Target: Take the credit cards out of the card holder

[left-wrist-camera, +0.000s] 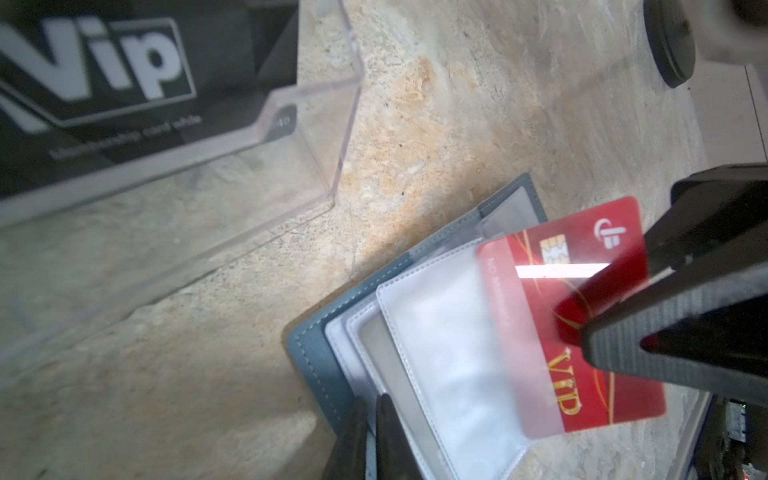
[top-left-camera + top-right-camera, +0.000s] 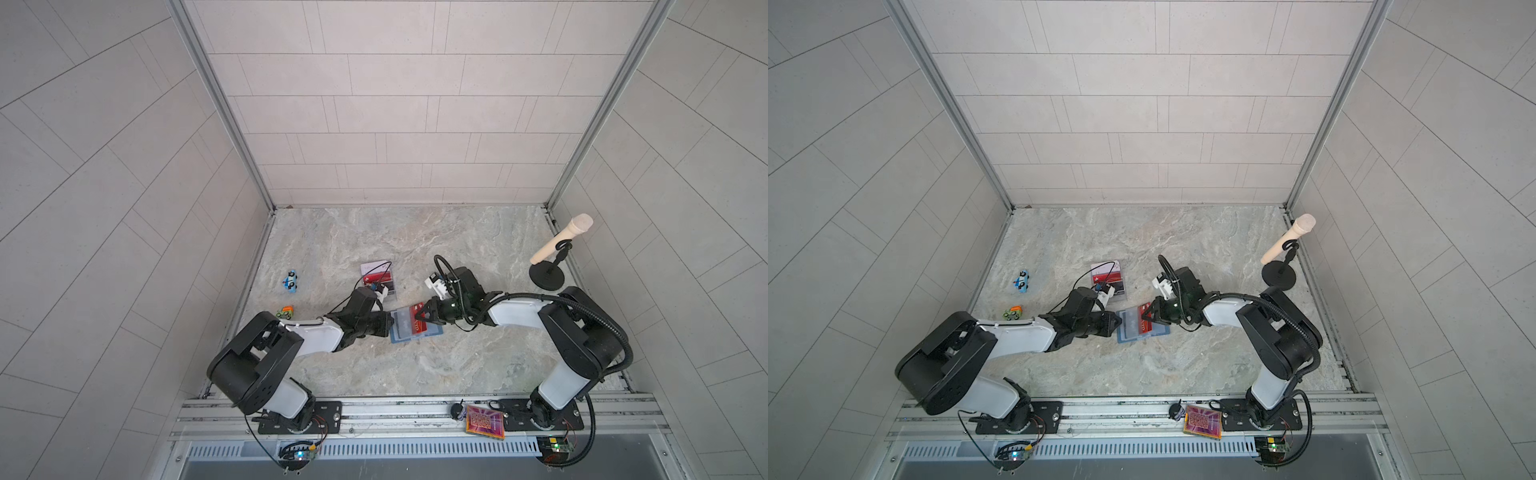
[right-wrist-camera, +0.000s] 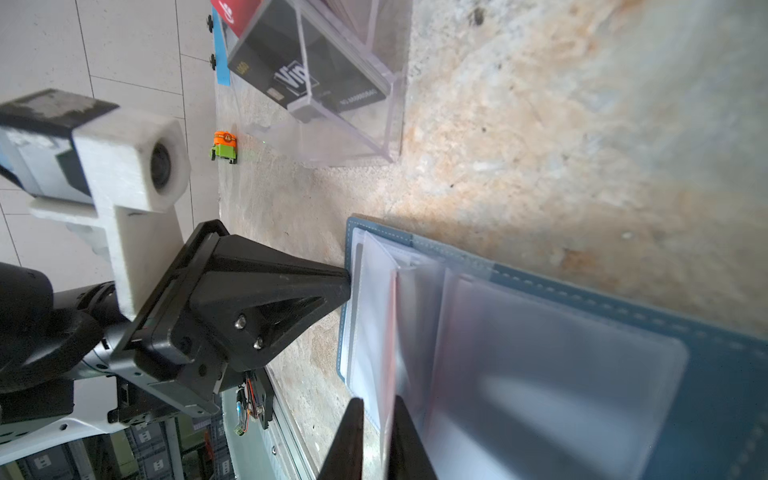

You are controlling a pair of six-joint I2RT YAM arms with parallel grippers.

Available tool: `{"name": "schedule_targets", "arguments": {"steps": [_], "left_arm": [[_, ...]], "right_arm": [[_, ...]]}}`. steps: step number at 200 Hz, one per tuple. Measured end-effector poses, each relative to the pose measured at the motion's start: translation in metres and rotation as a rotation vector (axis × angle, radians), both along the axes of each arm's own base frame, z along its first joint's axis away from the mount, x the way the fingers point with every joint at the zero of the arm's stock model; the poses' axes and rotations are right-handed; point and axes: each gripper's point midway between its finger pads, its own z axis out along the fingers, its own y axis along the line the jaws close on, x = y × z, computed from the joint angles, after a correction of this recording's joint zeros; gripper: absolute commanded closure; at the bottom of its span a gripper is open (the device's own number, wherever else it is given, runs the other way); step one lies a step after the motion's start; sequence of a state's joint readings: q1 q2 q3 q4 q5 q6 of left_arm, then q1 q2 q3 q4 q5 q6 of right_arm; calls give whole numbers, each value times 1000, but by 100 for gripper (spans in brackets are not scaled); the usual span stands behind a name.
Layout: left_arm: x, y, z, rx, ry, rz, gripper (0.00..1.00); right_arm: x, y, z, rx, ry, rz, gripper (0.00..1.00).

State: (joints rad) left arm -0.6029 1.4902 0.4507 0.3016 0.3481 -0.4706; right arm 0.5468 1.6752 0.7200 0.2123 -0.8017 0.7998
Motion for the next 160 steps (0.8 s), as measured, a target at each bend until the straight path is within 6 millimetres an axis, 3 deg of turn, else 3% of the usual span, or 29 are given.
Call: {"name": "schedule_targets", "arguments": {"steps": [42,104,135,160], "left_arm": [[-1,1,1,5,-1,1,84],[1,5,12,14,-34,11,71],[0,4,30,-6,-71,-6,61],[-1,-4,59,-39,-118,-65,56]], "right_arm": [[-2,-9,0,-51,-13,-2,91],[4,-22,35,-160,-135,26,96],[-3,-30,43,-204,-166,67,100],[-11,-35,54,-234,-195,126,100]]}}
